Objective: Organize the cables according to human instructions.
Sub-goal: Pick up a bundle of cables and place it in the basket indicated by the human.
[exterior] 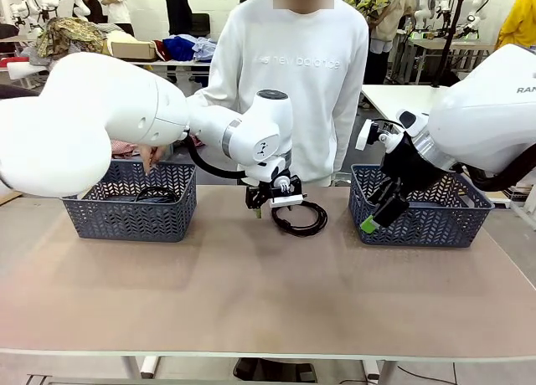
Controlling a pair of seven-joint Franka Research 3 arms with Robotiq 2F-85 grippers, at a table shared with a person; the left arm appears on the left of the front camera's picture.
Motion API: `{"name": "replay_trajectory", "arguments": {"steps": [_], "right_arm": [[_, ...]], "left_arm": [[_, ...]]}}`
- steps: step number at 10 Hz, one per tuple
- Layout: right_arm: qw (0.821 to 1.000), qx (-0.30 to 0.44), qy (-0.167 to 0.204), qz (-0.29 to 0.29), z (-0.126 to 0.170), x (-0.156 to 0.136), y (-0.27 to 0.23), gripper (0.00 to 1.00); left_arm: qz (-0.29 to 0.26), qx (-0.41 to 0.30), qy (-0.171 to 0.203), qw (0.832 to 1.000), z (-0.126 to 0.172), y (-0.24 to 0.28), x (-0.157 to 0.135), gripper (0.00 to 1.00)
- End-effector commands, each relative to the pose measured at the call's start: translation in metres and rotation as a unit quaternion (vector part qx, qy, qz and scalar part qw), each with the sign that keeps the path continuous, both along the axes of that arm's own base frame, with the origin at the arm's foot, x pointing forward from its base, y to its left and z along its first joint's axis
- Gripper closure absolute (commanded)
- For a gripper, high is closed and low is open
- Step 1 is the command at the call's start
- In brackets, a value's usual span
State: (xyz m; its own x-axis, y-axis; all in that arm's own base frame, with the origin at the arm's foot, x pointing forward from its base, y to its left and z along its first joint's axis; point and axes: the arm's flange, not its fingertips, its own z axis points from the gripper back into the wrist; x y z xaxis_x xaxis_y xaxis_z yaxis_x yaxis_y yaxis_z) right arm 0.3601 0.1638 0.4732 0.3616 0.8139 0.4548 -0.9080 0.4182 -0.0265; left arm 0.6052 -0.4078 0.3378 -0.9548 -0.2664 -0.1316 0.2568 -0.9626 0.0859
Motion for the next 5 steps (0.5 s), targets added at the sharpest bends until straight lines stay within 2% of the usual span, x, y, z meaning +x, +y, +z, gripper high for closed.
{"name": "replay_trajectory", "arguments": {"steps": [1,5], "right_arm": [[1.000,-0.001,0.000,-0.002,0.002,0.001,0.001,0.00],[1.000,-0.001,0.000,-0.002,0.002,0.001,0.001,0.00]], "left_arm": [[-0.028,0.017,0.002,0.999,-0.003,-0.002,0.013,0.00],[-0.030,0.024,0.010,0.999,-0.015,-0.001,0.025,0.00]]}}
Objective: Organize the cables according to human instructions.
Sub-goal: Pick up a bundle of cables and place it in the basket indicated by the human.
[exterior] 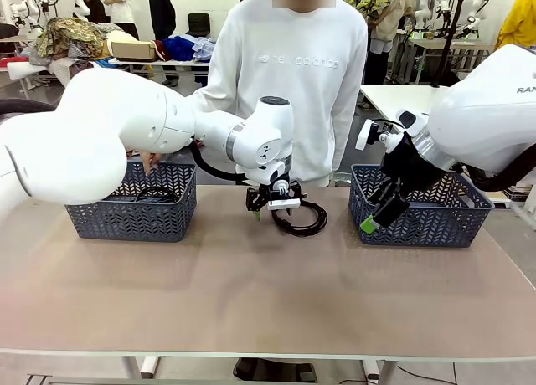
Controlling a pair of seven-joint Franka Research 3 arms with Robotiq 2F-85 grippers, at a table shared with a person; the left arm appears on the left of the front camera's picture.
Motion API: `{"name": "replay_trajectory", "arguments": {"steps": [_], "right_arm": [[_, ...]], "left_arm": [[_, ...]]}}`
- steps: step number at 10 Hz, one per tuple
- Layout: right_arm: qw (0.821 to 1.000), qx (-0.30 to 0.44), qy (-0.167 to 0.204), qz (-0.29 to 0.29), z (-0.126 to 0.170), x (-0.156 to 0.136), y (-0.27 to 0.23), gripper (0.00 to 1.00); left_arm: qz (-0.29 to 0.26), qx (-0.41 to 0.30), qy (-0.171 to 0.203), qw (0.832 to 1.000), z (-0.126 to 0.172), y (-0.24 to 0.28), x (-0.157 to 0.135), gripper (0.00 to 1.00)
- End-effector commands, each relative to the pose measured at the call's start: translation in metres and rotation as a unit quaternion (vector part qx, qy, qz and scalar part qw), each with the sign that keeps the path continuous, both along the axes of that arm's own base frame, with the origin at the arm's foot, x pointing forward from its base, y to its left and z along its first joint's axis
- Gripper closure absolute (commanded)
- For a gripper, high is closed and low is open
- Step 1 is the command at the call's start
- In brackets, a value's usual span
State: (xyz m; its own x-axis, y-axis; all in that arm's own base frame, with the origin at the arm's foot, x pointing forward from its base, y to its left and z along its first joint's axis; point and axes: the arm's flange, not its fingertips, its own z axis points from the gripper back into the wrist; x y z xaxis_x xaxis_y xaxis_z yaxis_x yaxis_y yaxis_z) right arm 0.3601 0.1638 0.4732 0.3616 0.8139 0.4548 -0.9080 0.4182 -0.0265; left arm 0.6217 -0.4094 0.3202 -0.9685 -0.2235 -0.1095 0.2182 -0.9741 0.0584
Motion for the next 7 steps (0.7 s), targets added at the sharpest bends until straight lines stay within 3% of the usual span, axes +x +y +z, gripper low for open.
{"name": "replay_trajectory", "arguments": {"steps": [1,7], "right_arm": [[1.000,-0.001,0.000,-0.002,0.002,0.001,0.001,0.00],[1.000,-0.001,0.000,-0.002,0.002,0.001,0.001,0.00]], "left_arm": [[-0.007,0.012,-0.003,1.000,-0.001,0.001,0.010,0.00],[0.000,0.016,0.009,1.000,-0.003,0.013,0.011,0.00]]}}
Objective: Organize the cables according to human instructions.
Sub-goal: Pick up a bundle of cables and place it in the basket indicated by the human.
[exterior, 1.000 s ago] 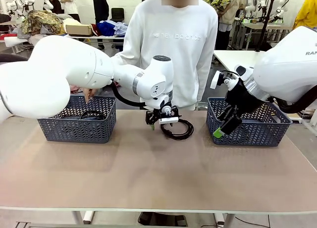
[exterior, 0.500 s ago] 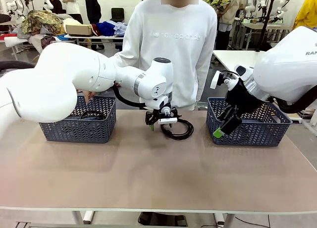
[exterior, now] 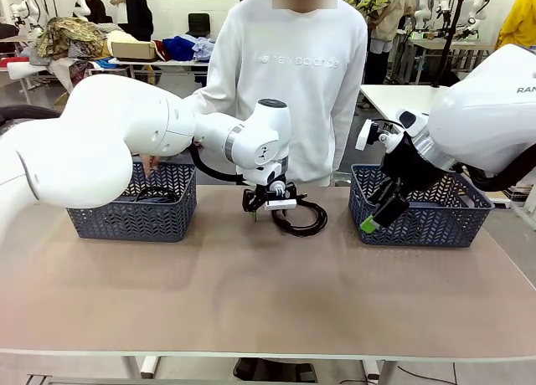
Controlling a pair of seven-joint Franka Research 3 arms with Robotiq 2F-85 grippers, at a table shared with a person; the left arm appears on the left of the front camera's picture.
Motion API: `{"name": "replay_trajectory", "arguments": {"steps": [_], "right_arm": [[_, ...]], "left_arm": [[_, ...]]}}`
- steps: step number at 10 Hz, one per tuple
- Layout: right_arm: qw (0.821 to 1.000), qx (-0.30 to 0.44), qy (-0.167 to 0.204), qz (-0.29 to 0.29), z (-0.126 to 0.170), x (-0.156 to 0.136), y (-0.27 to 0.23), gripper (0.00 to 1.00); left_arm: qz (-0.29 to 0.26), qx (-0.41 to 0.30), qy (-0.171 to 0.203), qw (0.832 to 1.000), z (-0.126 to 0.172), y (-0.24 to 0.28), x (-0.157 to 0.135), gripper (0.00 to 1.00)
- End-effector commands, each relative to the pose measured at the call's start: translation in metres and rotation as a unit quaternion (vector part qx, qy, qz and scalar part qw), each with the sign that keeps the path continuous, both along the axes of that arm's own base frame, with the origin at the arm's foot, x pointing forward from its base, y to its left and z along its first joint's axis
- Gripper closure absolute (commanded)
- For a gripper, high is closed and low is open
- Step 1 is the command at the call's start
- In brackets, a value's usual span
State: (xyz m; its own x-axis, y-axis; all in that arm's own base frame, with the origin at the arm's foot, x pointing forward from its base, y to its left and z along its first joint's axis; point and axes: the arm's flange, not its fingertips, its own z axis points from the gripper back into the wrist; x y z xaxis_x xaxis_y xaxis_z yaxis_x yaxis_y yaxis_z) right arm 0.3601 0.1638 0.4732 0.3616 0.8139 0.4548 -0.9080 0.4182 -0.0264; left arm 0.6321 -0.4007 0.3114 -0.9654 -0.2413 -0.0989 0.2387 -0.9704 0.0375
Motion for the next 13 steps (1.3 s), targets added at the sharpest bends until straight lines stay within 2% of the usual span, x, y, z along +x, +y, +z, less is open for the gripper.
{"name": "replay_trajectory", "arguments": {"steps": [1,2,3,4,11,13], "right_arm": [[1.000,-0.001,0.000,-0.002,0.0020,0.0007,0.0012,0.00],[1.000,-0.001,0.000,-0.002,0.0020,0.0007,0.0012,0.00],[1.000,-0.001,0.000,-0.002,0.0020,0.0007,0.0012,0.00],[1.000,-0.001,0.000,-0.002,0.0020,0.0007,0.0012,0.00],[1.000,-0.001,0.000,-0.002,0.0020,0.0007,0.0012,0.00],[1.000,-0.001,0.000,-0.002,0.0020,0.0007,0.0012,0.00]], "left_arm": [[-0.013,0.007,0.007,1.000,0.0050,0.0058,0.0007,0.00],[-0.015,0.009,0.014,1.000,0.0054,0.0054,0.0006,0.08],[-0.012,0.009,0.015,1.000,0.0057,0.0053,0.0001,0.20],[-0.011,0.009,0.015,1.000,0.0059,0.0061,0.0000,0.28],[-0.009,0.012,0.016,1.000,0.0069,0.0068,-0.0010,1.00],[-0.006,0.009,0.018,1.000,0.0087,0.0065,-0.0013,1.00]]}}
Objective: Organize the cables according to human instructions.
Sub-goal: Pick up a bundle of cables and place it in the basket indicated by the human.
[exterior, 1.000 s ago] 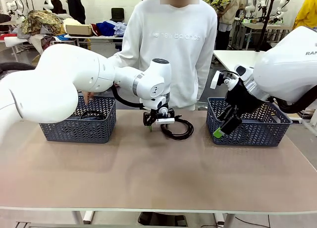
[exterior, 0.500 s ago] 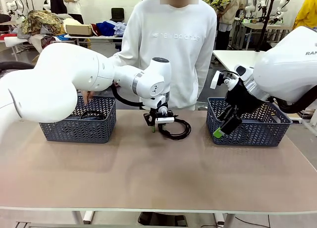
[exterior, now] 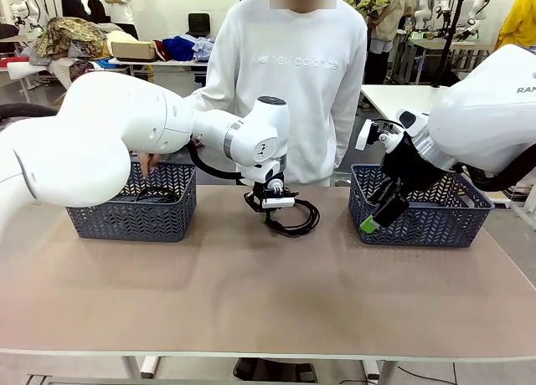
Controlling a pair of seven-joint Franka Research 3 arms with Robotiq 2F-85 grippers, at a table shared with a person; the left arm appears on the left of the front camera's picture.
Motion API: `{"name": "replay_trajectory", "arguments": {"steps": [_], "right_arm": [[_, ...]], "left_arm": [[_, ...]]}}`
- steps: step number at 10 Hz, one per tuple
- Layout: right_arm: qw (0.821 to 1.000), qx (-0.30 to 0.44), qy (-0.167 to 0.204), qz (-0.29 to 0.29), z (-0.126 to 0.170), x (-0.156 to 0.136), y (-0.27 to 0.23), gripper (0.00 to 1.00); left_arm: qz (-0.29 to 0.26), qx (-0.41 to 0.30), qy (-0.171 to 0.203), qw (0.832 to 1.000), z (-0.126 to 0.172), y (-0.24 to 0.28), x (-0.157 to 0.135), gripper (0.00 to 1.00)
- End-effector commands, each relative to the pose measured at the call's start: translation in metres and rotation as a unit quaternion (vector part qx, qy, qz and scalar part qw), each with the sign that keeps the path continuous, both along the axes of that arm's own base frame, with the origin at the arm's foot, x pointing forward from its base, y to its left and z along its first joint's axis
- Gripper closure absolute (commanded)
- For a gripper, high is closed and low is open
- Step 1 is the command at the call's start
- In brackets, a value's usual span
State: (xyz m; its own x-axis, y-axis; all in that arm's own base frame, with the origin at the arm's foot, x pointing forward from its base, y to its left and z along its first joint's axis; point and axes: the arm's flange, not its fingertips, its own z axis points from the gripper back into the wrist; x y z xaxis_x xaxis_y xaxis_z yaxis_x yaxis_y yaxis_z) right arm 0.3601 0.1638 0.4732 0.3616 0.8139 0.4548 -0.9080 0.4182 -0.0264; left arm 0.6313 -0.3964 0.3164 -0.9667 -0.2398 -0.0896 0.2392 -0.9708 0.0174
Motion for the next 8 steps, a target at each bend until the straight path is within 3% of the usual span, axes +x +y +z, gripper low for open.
{"name": "replay_trajectory", "arguments": {"steps": [1,2,3,5,8], "right_arm": [[1.000,-0.001,0.000,-0.002,0.002,0.001,0.001,0.00],[1.000,-0.001,0.000,-0.002,0.002,0.001,0.001,0.00],[1.000,-0.001,0.000,-0.002,0.002,0.001,0.001,0.00],[1.000,-0.001,0.000,-0.002,0.002,0.001,0.001,0.00],[1.000,-0.001,0.000,-0.002,0.002,0.001,0.001,0.00]], "left_arm": [[-0.006,0.002,0.012,1.000,0.006,0.002,-0.001,1.00],[0.008,0.005,0.017,1.000,0.013,0.002,-0.003,1.00],[0.058,-0.006,-0.003,0.998,0.027,0.005,-0.004,1.00],[0.156,-0.015,-0.002,0.988,0.067,0.014,-0.014,1.00],[0.290,-0.022,0.015,0.957,0.114,0.054,-0.029,1.00]]}}
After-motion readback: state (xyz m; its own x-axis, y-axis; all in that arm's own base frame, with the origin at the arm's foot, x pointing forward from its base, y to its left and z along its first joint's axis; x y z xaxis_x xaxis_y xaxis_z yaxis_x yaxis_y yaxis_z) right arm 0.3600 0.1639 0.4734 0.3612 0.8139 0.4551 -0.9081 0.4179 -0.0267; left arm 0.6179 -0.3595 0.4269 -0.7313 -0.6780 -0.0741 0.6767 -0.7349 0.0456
